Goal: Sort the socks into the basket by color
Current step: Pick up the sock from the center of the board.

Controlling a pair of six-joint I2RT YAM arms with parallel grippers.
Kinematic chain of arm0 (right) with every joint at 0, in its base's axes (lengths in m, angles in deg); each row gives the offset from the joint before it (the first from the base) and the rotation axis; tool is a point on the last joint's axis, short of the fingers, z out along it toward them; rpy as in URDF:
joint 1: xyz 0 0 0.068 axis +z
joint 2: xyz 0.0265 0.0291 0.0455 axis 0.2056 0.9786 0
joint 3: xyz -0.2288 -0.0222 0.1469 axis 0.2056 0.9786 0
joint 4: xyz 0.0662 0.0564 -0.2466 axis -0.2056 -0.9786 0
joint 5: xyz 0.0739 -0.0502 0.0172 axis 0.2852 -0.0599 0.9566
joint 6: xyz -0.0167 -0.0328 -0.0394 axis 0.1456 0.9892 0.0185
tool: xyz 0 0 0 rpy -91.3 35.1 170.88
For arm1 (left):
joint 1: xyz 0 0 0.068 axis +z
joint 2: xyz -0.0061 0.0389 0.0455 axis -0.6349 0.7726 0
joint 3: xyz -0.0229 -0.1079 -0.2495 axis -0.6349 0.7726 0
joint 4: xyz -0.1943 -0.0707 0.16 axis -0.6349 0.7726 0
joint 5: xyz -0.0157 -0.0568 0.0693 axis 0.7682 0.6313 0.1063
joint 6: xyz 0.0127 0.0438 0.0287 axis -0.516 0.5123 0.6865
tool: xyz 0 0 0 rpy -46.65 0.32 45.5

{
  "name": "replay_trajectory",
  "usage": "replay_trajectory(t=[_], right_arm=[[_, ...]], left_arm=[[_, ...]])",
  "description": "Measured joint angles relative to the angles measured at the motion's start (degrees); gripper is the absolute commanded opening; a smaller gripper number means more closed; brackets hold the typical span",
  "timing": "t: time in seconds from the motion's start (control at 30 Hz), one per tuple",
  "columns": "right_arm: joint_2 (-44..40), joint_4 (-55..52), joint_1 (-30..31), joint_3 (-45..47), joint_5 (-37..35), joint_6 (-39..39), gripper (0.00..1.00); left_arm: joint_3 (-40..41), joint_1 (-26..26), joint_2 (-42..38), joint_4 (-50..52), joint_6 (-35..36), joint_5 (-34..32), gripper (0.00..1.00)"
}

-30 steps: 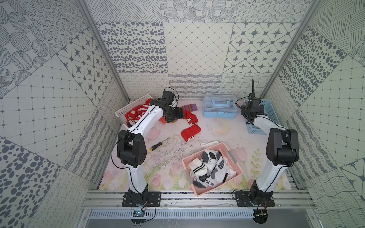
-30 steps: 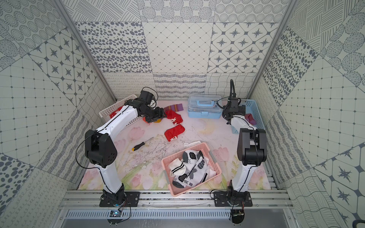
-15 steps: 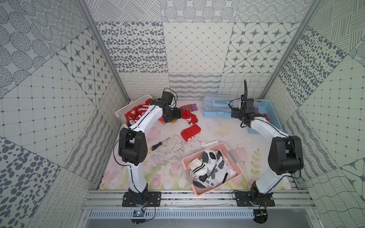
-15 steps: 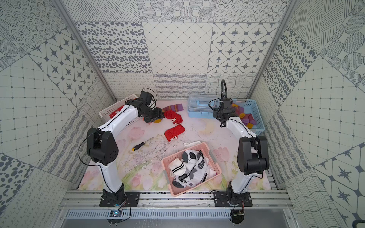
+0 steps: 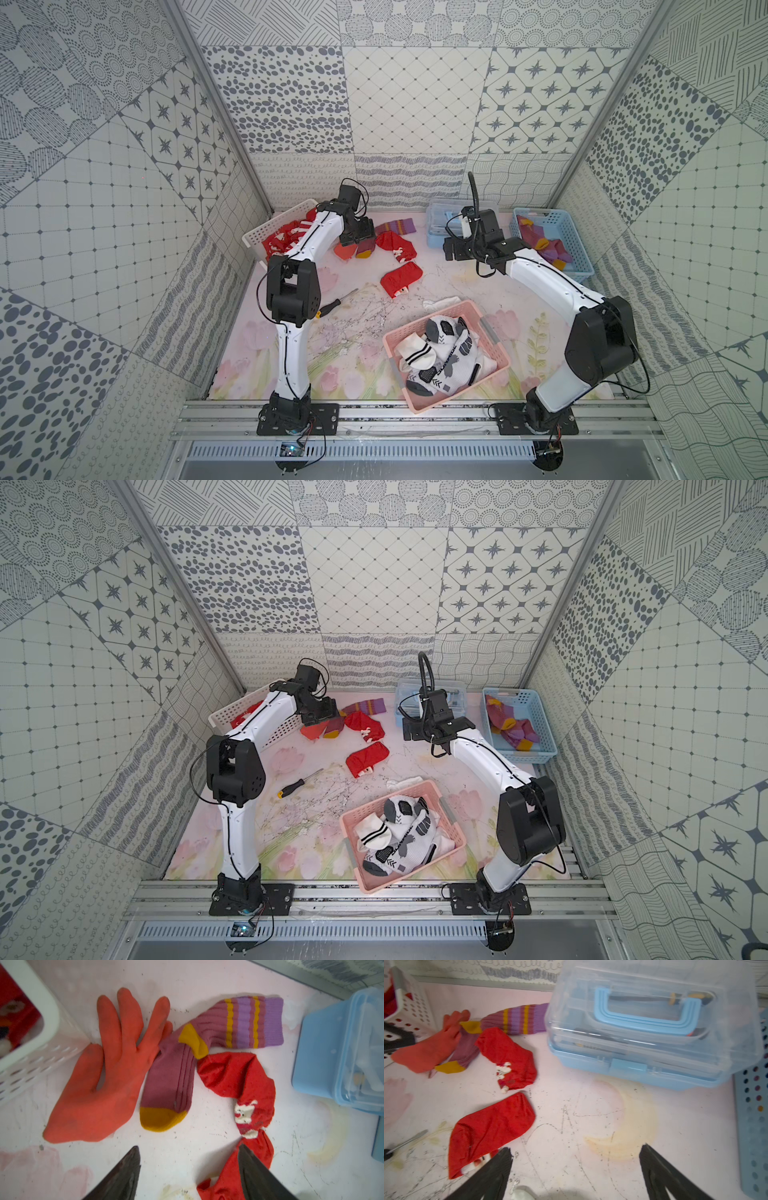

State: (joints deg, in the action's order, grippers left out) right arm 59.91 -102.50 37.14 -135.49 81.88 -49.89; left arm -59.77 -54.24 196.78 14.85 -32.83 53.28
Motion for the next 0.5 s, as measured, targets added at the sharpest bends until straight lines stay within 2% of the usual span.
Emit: replay_trajectory(t=[0.23,0.5], right_arm=[[-0.02,-2.23,7.02,-3.63,1.88,-1.25,0.98],[0.22,-4.24,7.98,-5.62,2.6,-1.66,0.98]], left_arm=[[-10.45,0.31,9.29,-0.11,1.16,-2.4,0.68],[-17.2,0.28,16.28,-1.6,2.12,-4.48,0.66]])
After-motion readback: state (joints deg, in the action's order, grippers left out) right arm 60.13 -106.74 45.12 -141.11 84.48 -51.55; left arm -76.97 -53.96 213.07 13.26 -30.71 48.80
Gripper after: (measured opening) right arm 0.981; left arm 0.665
